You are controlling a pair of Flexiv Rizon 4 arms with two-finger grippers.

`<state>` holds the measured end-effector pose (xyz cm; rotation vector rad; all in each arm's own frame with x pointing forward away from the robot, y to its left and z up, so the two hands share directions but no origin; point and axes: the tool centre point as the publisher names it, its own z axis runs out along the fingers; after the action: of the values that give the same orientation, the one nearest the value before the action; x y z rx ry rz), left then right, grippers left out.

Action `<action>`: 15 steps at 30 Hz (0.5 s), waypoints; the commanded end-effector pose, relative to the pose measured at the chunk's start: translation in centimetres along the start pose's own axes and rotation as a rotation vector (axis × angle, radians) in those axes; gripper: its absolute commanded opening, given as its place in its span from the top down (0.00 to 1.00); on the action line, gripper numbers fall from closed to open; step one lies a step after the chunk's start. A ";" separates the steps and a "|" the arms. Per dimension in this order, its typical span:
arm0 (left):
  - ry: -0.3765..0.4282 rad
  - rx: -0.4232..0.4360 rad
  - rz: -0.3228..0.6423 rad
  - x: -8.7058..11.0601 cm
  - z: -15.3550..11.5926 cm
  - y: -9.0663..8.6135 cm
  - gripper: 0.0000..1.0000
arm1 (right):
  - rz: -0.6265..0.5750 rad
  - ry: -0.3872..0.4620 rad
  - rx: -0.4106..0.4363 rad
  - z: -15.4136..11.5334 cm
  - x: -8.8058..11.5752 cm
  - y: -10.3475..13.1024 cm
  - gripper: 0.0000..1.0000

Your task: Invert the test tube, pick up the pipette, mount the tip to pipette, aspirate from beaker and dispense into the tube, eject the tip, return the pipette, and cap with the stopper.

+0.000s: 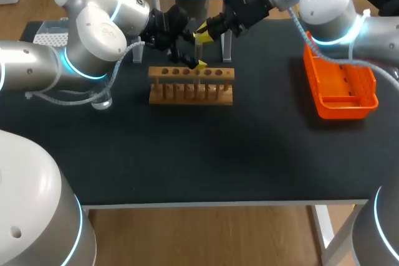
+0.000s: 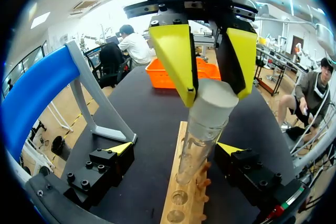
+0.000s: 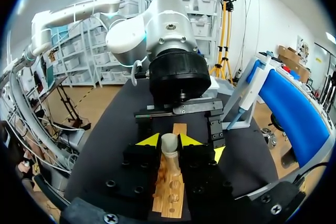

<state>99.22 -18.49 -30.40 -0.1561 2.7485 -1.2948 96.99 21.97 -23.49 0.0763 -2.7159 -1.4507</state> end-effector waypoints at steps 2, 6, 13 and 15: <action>0.002 -0.001 0.000 0.0 0.0 0.0 0.00 | -0.003 -0.013 0.000 -0.1 -0.1 -0.4 0.02; 0.002 -0.001 0.000 0.0 0.0 0.0 0.00 | -0.013 -0.029 -0.034 -0.4 -0.3 -0.3 0.00; 0.002 -0.001 0.000 0.0 0.0 0.0 0.00 | -0.042 -0.065 -0.127 -1.1 -0.3 -0.1 0.00; 0.002 -0.001 0.000 0.0 0.0 0.0 0.00 | -0.047 -0.077 -0.151 -1.3 -0.4 -0.1 0.00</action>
<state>99.22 -18.49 -30.41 -0.1561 2.7485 -1.2948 98.16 21.34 -22.46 0.0862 -2.6864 -1.6413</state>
